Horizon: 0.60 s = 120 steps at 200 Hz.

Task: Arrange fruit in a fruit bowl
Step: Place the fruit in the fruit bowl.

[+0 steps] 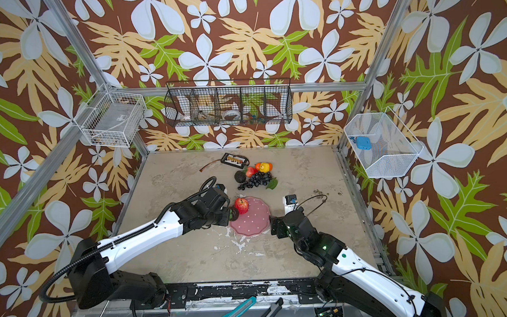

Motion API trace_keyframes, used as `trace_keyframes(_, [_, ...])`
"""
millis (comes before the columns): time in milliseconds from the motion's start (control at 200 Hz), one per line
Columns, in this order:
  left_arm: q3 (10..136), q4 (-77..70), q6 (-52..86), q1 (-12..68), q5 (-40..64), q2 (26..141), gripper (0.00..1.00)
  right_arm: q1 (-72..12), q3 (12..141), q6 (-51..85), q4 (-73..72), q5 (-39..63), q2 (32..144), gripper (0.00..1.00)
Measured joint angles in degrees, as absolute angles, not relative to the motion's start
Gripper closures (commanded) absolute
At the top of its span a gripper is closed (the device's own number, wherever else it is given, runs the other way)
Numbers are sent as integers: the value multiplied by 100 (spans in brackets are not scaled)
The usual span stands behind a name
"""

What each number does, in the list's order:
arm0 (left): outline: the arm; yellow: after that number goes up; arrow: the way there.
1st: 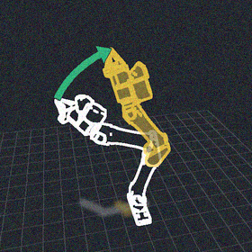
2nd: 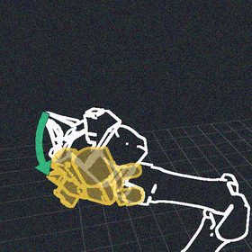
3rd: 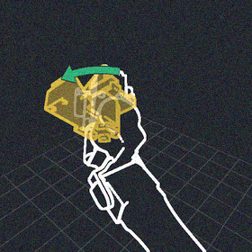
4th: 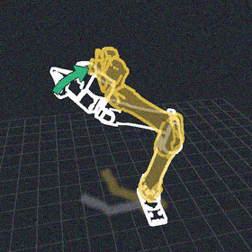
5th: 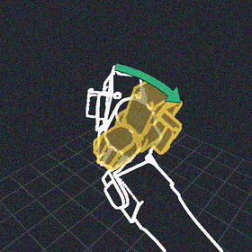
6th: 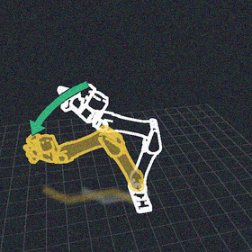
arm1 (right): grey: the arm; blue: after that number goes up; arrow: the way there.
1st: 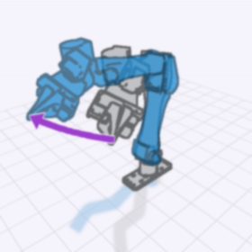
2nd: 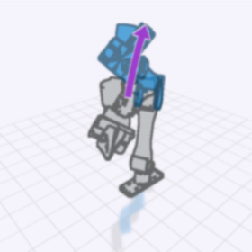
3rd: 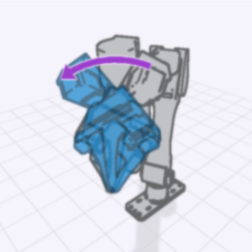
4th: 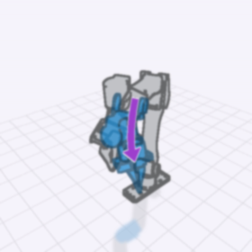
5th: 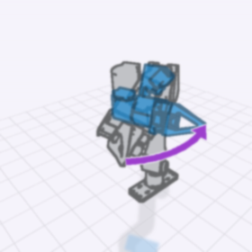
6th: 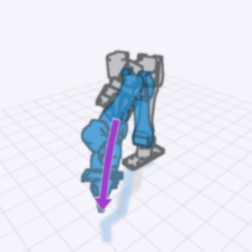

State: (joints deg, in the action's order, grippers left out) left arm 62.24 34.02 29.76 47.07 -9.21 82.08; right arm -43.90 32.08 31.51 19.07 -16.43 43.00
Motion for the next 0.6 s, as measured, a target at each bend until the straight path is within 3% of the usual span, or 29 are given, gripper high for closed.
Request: trace_keyframes(601, [7520,4528,2733,4897,-1194,9649,100,-4392,2709,3260,1710,-1476,4084,13])
